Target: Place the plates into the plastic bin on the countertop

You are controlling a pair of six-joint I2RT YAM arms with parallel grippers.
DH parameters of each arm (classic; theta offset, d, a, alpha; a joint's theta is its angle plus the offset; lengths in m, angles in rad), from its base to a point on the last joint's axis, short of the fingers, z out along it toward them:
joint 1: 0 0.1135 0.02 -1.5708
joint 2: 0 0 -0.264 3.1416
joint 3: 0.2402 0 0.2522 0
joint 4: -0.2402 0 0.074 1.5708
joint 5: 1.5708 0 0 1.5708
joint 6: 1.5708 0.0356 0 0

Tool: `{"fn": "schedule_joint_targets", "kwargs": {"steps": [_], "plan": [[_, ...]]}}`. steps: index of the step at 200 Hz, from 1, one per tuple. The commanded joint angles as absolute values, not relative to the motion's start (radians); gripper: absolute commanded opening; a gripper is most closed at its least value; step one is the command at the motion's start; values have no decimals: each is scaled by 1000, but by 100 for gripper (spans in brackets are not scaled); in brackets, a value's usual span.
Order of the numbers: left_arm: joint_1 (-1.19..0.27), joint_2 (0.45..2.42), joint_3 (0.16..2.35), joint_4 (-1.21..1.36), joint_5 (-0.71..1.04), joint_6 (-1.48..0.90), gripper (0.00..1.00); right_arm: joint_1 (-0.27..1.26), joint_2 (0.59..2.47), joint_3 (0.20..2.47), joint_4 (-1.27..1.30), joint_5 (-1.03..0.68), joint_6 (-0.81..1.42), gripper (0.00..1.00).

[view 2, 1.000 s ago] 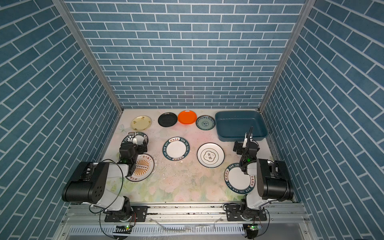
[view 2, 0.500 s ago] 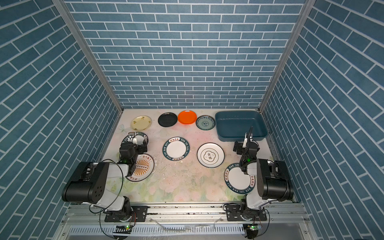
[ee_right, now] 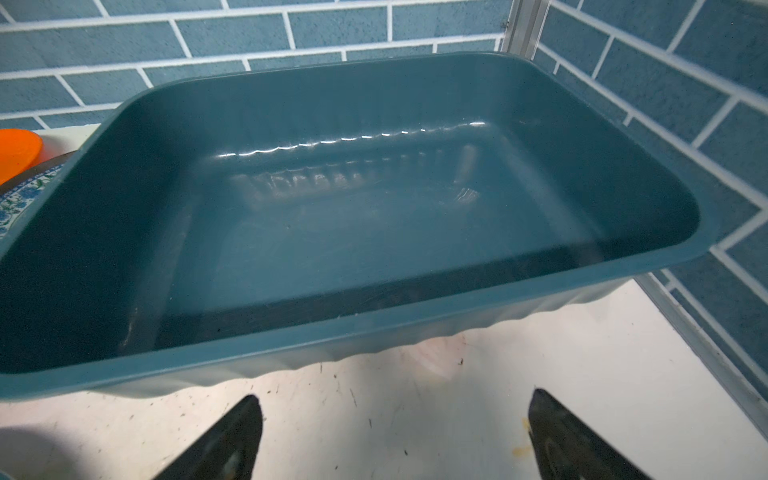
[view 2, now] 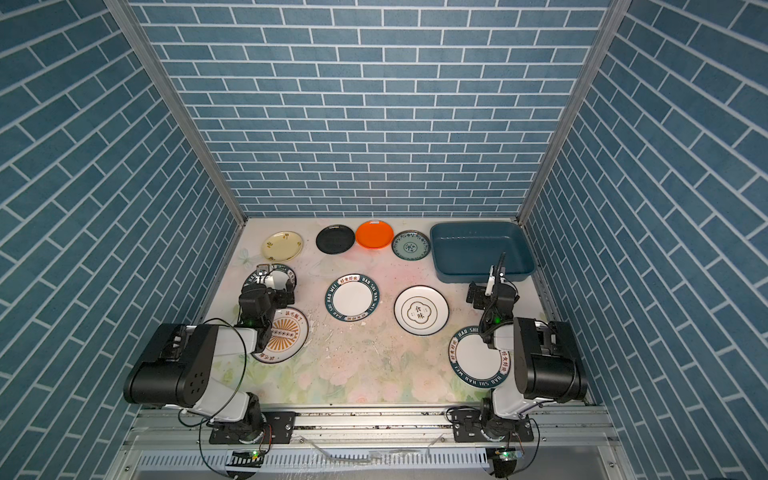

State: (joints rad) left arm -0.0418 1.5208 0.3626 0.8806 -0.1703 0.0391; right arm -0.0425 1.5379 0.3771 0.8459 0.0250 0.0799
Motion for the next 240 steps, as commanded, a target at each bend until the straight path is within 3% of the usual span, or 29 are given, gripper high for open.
{"fn": "schedule_joint_targets", "kwargs": {"steps": [1, 35, 71, 110, 146, 172, 184, 206, 227, 240], "plan": [[-44, 1524, 377, 880, -160, 49, 100, -46, 1515, 407, 821, 13, 46, 99], [-44, 1415, 476, 620, -108, 68, 100, -45, 1366, 561, 438, -54, 44, 99], [-46, 1258, 706, 251, 13, -12, 100, -33, 1205, 779, 55, -111, 293, 99], [-124, 1203, 971, 17, 110, -272, 100, 55, 1210, 1050, -320, -251, 631, 99], [-313, 1192, 1198, -207, 171, -475, 100, 365, 1190, 1123, -209, -163, 896, 99], [-387, 1185, 1212, -224, 294, -717, 100, 568, 1222, 1176, -199, -30, 998, 99], [-405, 1167, 1197, -217, 331, -717, 100, 647, 1228, 1187, -183, 24, 1000, 99], [-418, 1095, 1180, -338, 247, -716, 100, 754, 1220, 1219, -194, 129, 928, 99], [-417, 1007, 1088, -231, 260, -731, 100, 765, 1218, 1152, 8, 21, 907, 99], [-416, 956, 1032, -193, 227, -765, 100, 763, 1220, 1156, -5, -2, 942, 99]]}}
